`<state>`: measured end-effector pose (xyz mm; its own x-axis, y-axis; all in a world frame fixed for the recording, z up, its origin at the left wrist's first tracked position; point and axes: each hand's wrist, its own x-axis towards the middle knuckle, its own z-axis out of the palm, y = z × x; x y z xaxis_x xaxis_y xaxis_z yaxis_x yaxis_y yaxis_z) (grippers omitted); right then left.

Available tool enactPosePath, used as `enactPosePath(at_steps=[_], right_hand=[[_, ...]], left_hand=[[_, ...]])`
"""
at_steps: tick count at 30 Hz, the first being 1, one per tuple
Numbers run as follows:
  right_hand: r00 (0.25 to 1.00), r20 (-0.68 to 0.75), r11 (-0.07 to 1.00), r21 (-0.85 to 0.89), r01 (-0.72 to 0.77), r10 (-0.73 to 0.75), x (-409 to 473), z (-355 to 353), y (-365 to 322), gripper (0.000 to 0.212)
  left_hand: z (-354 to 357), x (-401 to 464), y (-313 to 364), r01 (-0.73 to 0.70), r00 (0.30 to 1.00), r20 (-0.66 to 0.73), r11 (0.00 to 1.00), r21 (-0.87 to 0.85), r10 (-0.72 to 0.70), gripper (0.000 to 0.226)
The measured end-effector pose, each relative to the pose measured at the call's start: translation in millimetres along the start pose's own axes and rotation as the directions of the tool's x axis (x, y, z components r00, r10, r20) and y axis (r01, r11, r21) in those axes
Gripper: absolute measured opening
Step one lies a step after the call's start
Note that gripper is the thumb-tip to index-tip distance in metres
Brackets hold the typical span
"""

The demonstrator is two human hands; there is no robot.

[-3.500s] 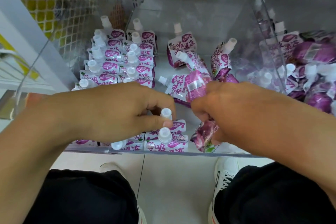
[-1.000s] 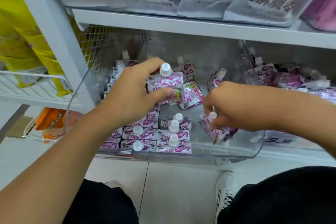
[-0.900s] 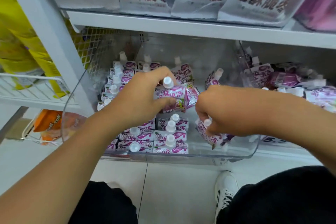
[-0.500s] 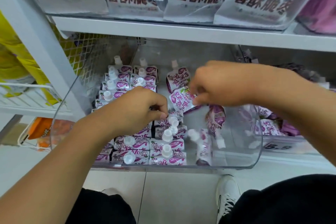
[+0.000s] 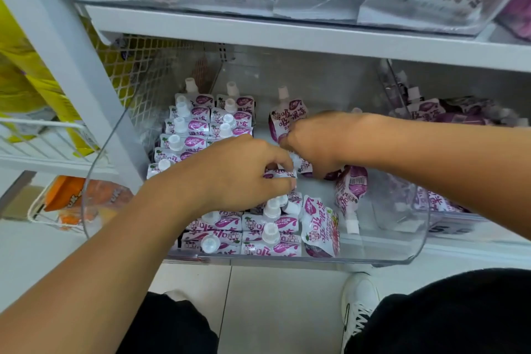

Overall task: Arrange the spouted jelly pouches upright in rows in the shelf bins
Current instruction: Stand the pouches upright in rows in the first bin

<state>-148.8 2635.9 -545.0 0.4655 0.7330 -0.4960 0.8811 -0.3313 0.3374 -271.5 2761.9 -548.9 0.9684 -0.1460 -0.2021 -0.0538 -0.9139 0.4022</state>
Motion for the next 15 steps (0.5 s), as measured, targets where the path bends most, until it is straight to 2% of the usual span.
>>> enactPosePath(at_steps=[3,4,7,9,11,13,15], right_hand=[[0.999,-0.043,1.0,0.021,0.016,-0.015,1,-7,5,0.071],[0.999,-0.044,0.998,0.062,0.017,-0.014,0,-8,10,0.068],[0.996,-0.085,0.949,0.315,0.002,0.027,-8,-10,30,0.042],[0.991,-0.111,0.851,0.525,-0.001,0.069,-13,-11,42,0.042],[0.988,-0.148,0.73,0.68,0.062,0.054,-12,-12,37,0.019],[0.981,-0.193,0.761,0.636,0.128,-0.004,-2,-11,24,0.021],[0.989,-0.128,0.794,0.592,0.137,-0.075,8,-12,12,0.02]], left_hand=[[-3,1,1,0.006,0.999,0.045,1.0,0.019,-0.007,0.027],[-5,1,1,0.009,0.998,0.069,1.0,0.016,-0.011,0.027],[-10,-3,0,0.017,0.995,0.094,0.997,-0.069,-0.01,0.022],[-13,-5,-1,0.019,0.999,0.048,0.991,-0.131,-0.013,0.015],[-16,-6,-7,-0.002,0.998,-0.064,0.99,-0.139,-0.007,0.01],[-19,-8,-17,-0.023,0.963,-0.269,0.992,-0.126,-0.012,0.012],[-20,-10,-25,-0.025,0.902,-0.43,0.992,-0.125,-0.031,0.018]])
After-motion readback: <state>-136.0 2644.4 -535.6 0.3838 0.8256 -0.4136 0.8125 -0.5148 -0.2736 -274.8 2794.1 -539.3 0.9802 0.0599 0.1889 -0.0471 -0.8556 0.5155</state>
